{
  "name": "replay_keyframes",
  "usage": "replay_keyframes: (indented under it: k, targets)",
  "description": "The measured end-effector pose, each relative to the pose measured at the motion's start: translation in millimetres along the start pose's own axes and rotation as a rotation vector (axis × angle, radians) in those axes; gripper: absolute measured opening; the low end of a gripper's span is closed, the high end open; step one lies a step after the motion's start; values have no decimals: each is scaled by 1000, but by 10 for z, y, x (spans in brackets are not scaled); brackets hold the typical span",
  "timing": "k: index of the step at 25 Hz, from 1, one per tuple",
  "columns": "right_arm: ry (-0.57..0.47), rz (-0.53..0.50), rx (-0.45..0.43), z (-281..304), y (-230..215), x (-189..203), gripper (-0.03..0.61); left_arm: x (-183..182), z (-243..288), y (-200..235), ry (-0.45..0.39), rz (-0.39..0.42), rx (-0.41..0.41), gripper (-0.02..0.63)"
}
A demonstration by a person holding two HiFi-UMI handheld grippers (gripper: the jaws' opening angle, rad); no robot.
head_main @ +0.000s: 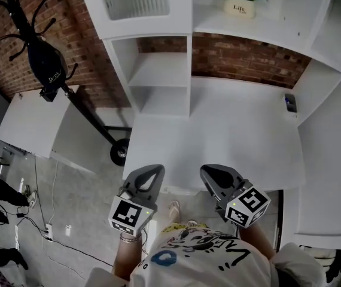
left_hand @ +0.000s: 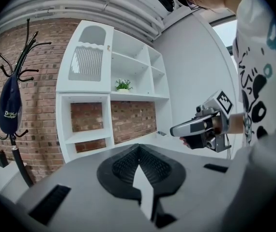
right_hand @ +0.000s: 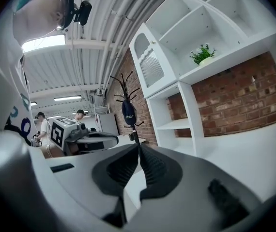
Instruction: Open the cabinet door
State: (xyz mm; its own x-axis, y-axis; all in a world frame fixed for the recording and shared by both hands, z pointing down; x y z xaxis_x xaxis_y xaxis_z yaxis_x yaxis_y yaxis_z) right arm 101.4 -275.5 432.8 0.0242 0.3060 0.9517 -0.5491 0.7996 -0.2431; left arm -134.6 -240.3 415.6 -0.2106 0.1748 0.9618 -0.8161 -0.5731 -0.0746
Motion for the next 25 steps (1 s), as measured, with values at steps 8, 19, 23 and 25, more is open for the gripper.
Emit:
replay_keyframes:
  k: [8, 19, 23, 25]
  targets:
    - [-43, -32, 47, 500, -133, -307, 29, -124, 251, 510, -39, 20, 72, 14]
    - [-115, -117, 93, 876, -139, -648, 29, -449, 466, 1048, -146, 130, 135, 14]
    - [-133, -152, 99, 879, -170, -791, 29, -609, 551, 1120, -188, 147, 141, 14]
    - [-137, -179, 105, 884, -200, -869, 29, -687, 588, 1156, -208, 151, 137, 14]
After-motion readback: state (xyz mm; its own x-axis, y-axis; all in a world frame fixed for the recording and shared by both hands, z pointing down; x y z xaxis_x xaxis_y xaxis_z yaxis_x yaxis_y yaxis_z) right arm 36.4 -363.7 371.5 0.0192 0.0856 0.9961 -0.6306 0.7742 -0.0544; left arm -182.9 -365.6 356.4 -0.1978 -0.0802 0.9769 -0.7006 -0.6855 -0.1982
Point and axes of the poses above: the fingertips, and each gripper's own axes: z forward along the fingers, y to its left, x out of its underside, the point moved 10 cm from there along -z, backward along the fingers, and after that the axes turned 2 degrees about y, right-handed, at the moved point
